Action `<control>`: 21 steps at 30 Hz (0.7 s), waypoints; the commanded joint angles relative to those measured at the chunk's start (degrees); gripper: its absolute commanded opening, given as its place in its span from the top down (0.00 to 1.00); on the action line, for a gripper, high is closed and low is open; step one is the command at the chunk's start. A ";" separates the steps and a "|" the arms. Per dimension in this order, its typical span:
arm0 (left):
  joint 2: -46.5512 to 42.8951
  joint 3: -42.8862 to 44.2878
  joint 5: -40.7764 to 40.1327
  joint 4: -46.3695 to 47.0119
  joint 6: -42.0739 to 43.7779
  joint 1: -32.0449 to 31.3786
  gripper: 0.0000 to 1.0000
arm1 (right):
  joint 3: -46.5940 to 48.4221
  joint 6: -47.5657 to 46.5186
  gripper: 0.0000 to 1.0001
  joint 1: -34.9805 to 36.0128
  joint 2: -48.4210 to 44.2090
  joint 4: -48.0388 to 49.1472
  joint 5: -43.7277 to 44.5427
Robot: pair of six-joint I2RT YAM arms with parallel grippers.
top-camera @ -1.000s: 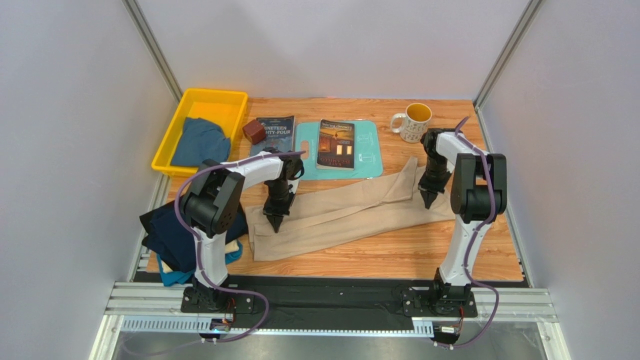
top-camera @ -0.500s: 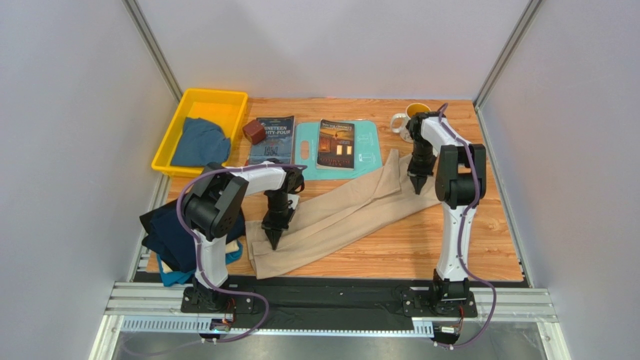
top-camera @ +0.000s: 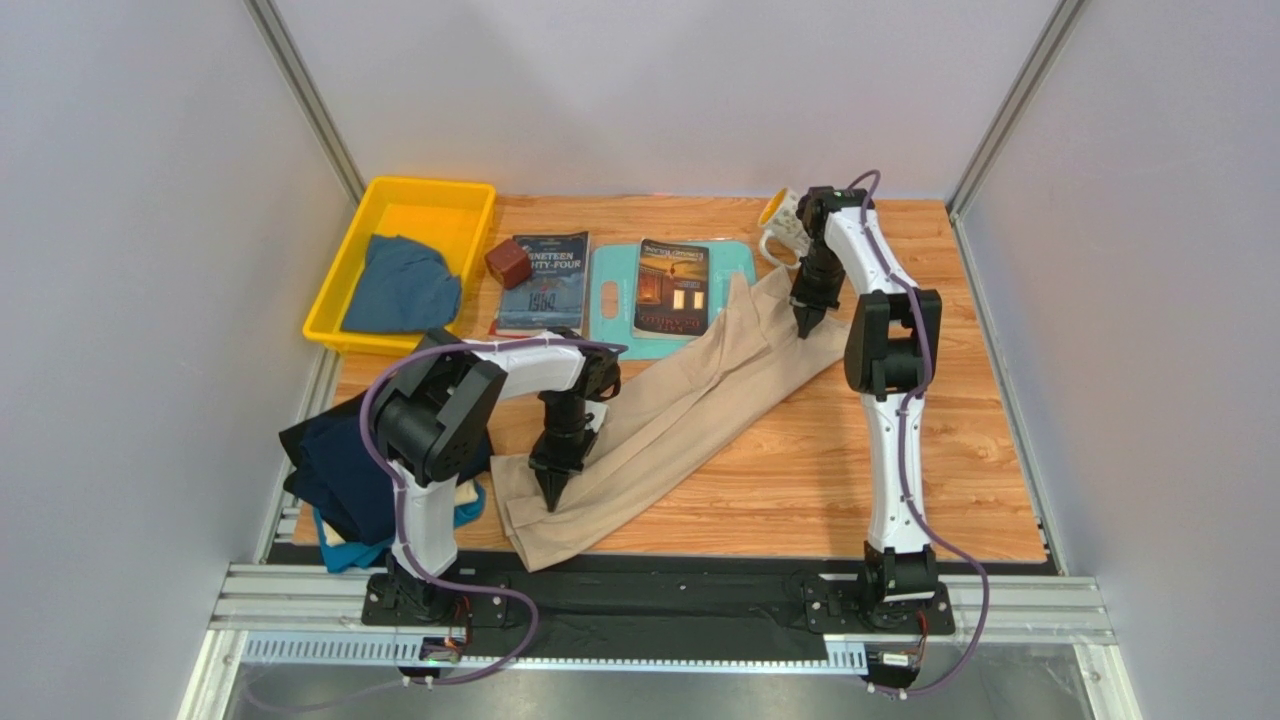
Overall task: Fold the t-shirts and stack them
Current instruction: Fold the tshirt
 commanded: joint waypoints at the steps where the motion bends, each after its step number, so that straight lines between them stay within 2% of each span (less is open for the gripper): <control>1: -0.70 -0.06 -1.65 0.61 -0.71 -0.62 1.00 | -1.77 0.70 1.00 0.28 1.69 4.69 -1.34; 5: 0.00 0.47 -1.74 0.61 -0.27 -0.62 1.00 | -5.46 0.26 1.00 0.28 -0.68 5.75 0.85; 17: 0.36 1.00 -2.53 0.61 0.96 -0.71 1.00 | -7.75 1.31 1.00 0.28 -3.05 6.72 3.05; 21: 0.36 1.70 -3.75 0.34 1.48 -0.62 1.00 | -8.54 1.66 0.84 0.10 -6.13 7.15 4.37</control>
